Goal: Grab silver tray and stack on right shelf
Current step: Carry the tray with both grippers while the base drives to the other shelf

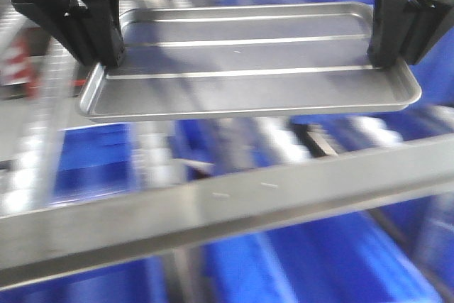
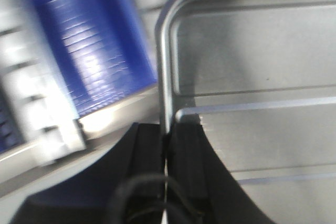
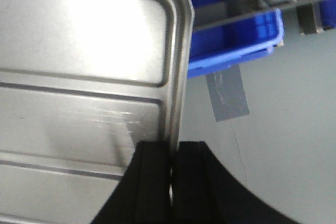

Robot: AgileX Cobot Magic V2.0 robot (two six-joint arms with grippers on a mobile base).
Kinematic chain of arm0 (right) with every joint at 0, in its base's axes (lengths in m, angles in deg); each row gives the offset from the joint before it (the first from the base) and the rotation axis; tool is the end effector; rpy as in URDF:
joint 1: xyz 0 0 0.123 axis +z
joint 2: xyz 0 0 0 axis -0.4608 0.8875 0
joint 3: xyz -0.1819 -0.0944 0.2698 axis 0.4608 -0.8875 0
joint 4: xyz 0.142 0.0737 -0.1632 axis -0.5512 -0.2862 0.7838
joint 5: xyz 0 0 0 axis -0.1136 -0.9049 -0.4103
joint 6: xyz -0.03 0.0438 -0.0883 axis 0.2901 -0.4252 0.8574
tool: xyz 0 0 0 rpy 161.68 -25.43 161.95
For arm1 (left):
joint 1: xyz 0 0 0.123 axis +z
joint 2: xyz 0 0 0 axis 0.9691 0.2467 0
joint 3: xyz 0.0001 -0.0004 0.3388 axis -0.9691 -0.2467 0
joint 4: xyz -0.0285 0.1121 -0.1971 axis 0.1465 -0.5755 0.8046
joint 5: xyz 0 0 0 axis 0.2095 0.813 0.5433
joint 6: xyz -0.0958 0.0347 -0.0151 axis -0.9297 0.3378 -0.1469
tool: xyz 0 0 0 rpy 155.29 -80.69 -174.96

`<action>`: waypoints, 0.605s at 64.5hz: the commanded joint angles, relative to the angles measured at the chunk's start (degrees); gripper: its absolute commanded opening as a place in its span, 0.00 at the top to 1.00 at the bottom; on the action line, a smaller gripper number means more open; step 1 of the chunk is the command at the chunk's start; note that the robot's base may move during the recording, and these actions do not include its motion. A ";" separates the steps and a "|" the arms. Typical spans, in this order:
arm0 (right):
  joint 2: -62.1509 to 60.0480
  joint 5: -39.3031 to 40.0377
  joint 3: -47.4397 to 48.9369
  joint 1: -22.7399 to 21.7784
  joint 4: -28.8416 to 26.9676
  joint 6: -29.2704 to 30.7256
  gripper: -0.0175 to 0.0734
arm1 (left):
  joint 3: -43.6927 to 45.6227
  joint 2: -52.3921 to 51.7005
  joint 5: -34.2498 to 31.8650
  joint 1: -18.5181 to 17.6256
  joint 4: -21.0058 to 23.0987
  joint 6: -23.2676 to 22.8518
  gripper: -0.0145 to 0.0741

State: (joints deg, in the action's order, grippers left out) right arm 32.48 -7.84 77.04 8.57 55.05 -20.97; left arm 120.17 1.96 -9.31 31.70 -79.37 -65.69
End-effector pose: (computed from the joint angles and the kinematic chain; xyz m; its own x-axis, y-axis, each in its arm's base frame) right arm 0.2091 0.1262 0.3653 -0.8898 0.0144 -0.4562 -0.0244 0.9966 0.0791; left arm 0.2207 -0.1869 0.3638 -0.8510 0.1709 -0.4966 0.2436 0.9662 -0.0849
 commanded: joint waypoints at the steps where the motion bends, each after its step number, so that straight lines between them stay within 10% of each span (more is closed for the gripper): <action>1: -1.71 3.91 1.81 -0.08 1.09 0.66 0.75 | 2.00 -2.17 -2.40 -1.12 0.60 1.26 0.94; 39: -1.71 3.91 1.81 -0.08 1.09 0.66 0.75 | 2.00 -2.17 -2.32 -1.12 0.60 1.26 0.94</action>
State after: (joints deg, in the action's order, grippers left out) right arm 32.48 -7.95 77.04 8.57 55.05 -20.97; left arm 120.17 1.96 -9.52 31.70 -79.27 -65.69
